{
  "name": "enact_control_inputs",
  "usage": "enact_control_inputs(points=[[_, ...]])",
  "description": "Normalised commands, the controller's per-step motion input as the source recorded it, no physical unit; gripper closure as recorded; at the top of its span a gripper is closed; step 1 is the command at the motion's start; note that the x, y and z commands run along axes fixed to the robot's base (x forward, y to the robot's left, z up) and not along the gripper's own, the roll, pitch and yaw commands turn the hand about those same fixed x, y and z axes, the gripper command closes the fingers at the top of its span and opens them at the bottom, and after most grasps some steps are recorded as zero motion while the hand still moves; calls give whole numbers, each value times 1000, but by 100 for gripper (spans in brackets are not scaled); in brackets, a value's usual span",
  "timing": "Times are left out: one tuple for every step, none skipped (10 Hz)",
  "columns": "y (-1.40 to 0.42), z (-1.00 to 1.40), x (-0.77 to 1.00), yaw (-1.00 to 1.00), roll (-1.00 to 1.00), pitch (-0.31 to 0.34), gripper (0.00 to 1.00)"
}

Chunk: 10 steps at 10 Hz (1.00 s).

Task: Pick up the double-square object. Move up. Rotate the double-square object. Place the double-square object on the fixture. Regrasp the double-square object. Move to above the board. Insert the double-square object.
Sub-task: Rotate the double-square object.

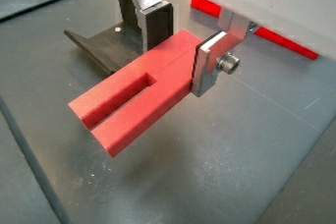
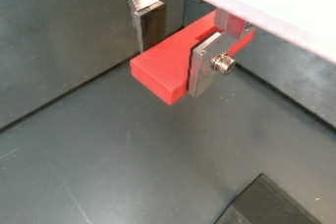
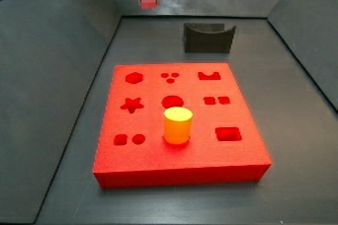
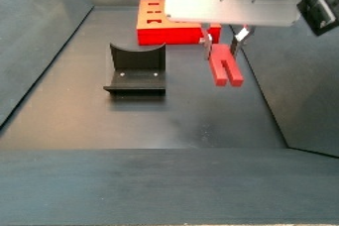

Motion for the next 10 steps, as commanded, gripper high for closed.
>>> enact_control_inputs(points=[[11, -1000, 15, 36, 20, -15, 100], [13, -1000, 17, 31, 30, -12, 100], [17, -1000, 25, 18, 52, -7, 100], [23, -1000, 36, 5, 73, 2, 100], [25, -924, 43, -4, 86, 10, 100], [25, -796, 48, -9, 98, 17, 100], [22, -679, 48, -13, 108, 19, 100], [14, -532, 42, -11, 121, 13, 100], [10, -428, 37, -5, 130, 6, 100], [9, -324, 34, -3, 140, 4, 100]])
